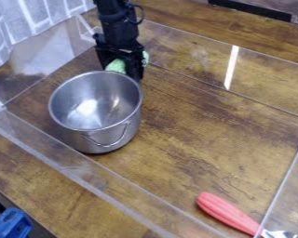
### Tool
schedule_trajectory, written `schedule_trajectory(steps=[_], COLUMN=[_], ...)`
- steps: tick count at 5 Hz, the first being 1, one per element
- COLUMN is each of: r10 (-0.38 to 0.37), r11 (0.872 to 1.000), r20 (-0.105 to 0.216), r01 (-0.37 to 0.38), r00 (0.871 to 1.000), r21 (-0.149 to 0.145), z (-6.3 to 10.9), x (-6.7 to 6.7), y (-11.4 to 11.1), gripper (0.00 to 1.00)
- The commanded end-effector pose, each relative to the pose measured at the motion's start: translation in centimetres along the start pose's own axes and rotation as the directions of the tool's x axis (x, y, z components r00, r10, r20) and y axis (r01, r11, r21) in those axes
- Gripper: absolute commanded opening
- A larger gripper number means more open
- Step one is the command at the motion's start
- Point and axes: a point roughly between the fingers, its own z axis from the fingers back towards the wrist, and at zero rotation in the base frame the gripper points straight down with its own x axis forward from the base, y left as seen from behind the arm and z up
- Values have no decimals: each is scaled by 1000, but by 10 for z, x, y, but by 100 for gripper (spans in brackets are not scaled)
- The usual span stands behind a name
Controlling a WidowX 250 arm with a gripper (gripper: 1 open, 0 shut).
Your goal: Put the green object in the silver pot
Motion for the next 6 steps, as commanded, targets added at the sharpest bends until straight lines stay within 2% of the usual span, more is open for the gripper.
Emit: schedule_trajectory(steps=[1,2,3,4,5,6], r10=[32,70,93,116,157,197], r11=[999,997,995,993,987,980], r20=[91,85,78,76,73,70], r01=[-34,-73,-95,-118,-158,-198], r00=[995,994,993,990,985,978], r21=[28,28,22,17,12,7], z=[25,16,22,31,14,-5], x=[10,3,2,4,4,5], y=[13,29,27,25,23,21], gripper=[100,100,100,0,0,100])
